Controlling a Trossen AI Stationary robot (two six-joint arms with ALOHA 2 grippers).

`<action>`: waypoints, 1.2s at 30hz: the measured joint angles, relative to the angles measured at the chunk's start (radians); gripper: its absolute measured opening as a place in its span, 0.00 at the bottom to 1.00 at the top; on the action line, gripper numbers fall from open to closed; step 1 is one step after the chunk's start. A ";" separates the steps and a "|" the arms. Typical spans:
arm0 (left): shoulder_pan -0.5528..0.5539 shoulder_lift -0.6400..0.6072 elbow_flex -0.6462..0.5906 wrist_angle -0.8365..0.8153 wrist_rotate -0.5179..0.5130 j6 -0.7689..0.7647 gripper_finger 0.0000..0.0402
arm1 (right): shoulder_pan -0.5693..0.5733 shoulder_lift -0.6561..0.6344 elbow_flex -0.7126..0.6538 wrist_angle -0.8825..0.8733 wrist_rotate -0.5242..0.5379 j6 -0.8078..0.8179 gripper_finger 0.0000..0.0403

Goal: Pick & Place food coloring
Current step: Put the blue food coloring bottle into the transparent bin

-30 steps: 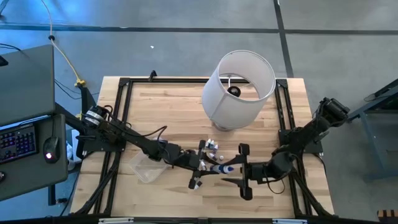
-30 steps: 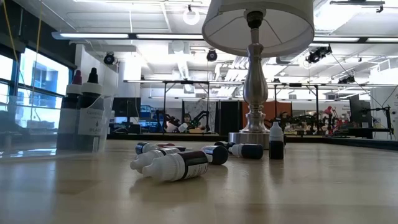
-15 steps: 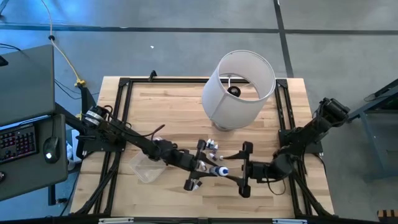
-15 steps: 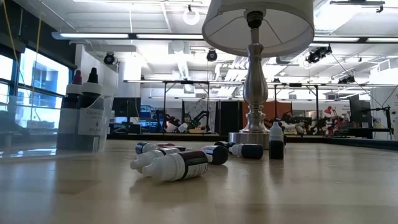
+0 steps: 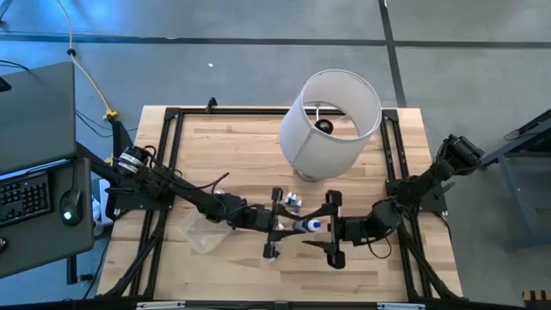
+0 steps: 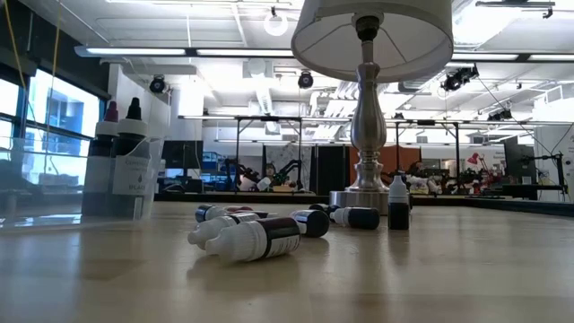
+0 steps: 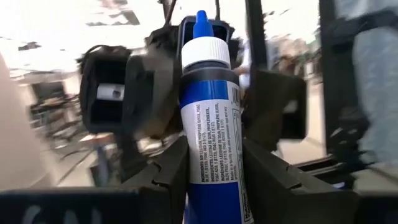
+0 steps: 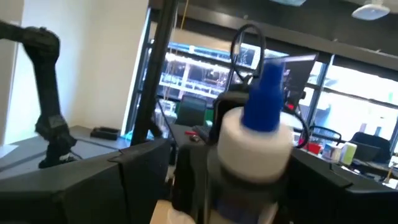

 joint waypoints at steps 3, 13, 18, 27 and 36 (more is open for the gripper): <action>-0.001 0.000 0.000 -0.011 -0.026 0.006 0.30 | -0.002 0.000 0.000 0.009 -0.003 -0.004 0.66; -0.001 -0.001 0.000 0.059 -0.017 0.049 0.30 | -0.037 0.000 0.000 -0.050 0.007 0.033 0.64; -0.001 -0.001 0.000 0.040 -0.028 0.048 0.30 | -0.041 0.000 0.000 -0.051 -0.004 0.032 0.54; -0.001 -0.001 0.000 0.009 -0.030 0.049 0.30 | -0.042 0.000 0.000 -0.045 -0.025 0.030 0.34; -0.001 -0.001 0.000 0.005 -0.032 0.048 0.30 | -0.046 0.000 0.000 -0.058 -0.013 0.030 0.32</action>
